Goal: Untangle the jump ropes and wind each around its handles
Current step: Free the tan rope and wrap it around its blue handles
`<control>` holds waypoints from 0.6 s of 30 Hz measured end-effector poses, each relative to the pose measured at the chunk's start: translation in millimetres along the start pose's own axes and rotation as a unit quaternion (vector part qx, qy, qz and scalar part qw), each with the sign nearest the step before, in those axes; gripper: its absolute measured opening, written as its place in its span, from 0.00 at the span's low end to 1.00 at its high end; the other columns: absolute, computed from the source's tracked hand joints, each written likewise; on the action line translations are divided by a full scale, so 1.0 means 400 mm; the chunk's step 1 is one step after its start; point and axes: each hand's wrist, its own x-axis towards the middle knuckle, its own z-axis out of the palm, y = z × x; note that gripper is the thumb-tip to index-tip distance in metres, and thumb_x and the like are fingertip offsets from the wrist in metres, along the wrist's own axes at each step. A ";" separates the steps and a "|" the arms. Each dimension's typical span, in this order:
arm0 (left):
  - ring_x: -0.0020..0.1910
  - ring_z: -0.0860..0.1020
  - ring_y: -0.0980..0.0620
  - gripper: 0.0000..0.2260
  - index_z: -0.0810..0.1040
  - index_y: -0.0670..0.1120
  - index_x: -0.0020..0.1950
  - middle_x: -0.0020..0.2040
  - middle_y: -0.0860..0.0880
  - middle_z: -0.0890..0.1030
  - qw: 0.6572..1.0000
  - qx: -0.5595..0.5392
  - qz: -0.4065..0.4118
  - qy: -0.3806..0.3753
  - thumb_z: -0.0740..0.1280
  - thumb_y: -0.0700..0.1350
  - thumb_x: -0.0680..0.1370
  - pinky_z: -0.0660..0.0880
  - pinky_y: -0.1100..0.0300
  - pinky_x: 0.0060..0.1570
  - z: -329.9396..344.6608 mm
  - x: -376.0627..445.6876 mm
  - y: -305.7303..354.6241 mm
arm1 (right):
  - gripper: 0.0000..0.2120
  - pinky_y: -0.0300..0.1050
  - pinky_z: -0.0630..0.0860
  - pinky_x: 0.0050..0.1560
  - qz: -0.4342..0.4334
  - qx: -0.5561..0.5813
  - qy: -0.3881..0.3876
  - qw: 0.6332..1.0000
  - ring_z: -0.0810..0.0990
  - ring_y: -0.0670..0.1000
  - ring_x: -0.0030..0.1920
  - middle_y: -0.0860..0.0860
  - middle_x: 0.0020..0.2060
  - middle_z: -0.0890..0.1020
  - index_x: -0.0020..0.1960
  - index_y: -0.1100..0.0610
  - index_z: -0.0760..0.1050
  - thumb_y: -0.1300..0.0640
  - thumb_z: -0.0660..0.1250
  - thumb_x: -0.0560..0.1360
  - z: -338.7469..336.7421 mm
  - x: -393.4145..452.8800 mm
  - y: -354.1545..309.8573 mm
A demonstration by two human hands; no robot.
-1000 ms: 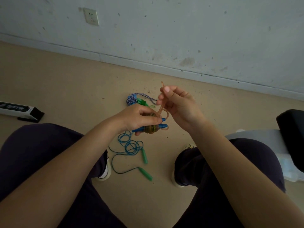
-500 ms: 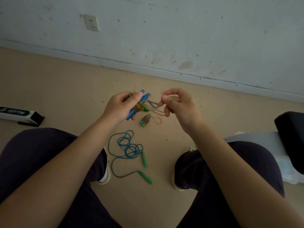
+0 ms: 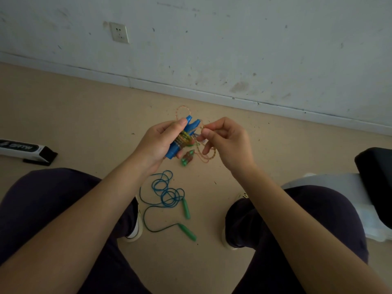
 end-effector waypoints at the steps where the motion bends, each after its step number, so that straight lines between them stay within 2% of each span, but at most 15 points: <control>1: 0.25 0.73 0.51 0.14 0.82 0.43 0.50 0.40 0.42 0.84 1.000 0.003 -0.002 0.002 0.64 0.52 0.81 0.72 0.61 0.28 0.000 0.001 -0.001 | 0.06 0.46 0.75 0.31 -0.002 0.002 0.003 1.000 0.77 0.53 0.25 0.54 0.33 0.84 0.43 0.60 0.74 0.67 0.68 0.76 0.000 0.000 0.000; 4: 0.26 0.73 0.49 0.21 0.82 0.37 0.50 0.44 0.32 0.81 1.000 0.015 -0.007 0.007 0.66 0.56 0.79 0.71 0.59 0.30 0.000 0.004 -0.007 | 0.05 0.46 0.76 0.31 -0.008 -0.007 0.006 1.000 0.77 0.53 0.26 0.55 0.34 0.84 0.43 0.61 0.74 0.67 0.68 0.77 0.003 -0.001 -0.001; 6: 0.26 0.73 0.49 0.25 0.81 0.35 0.50 0.47 0.29 0.80 1.000 0.015 -0.012 0.009 0.67 0.58 0.77 0.71 0.59 0.31 0.003 0.002 -0.012 | 0.05 0.45 0.76 0.31 -0.009 -0.014 0.005 1.000 0.77 0.54 0.27 0.55 0.34 0.84 0.44 0.61 0.74 0.67 0.67 0.77 0.010 -0.002 -0.002; 8: 0.26 0.73 0.48 0.24 0.81 0.34 0.49 0.47 0.29 0.80 1.000 0.023 -0.010 0.002 0.66 0.57 0.79 0.71 0.59 0.30 0.008 0.000 -0.013 | 0.05 0.45 0.75 0.30 -0.012 -0.005 0.015 1.000 0.77 0.53 0.26 0.55 0.33 0.83 0.43 0.62 0.74 0.68 0.68 0.76 0.015 -0.002 -0.002; 13: 0.24 0.72 0.49 0.23 0.79 0.32 0.49 0.45 0.27 0.79 0.999 0.046 0.006 0.008 0.65 0.54 0.80 0.70 0.62 0.26 0.011 -0.002 -0.011 | 0.06 0.35 0.72 0.31 -0.013 -0.023 0.043 0.999 0.77 0.45 0.28 0.53 0.34 0.82 0.42 0.64 0.76 0.67 0.73 0.72 0.012 -0.006 -0.003; 18: 0.24 0.73 0.50 0.23 0.80 0.35 0.51 0.42 0.32 0.81 0.999 0.038 -0.008 0.004 0.66 0.56 0.79 0.68 0.62 0.25 0.014 -0.003 -0.010 | 0.09 0.35 0.73 0.30 0.013 0.000 0.047 0.999 0.77 0.45 0.26 0.53 0.31 0.80 0.44 0.67 0.75 0.65 0.75 0.71 0.013 -0.012 -0.008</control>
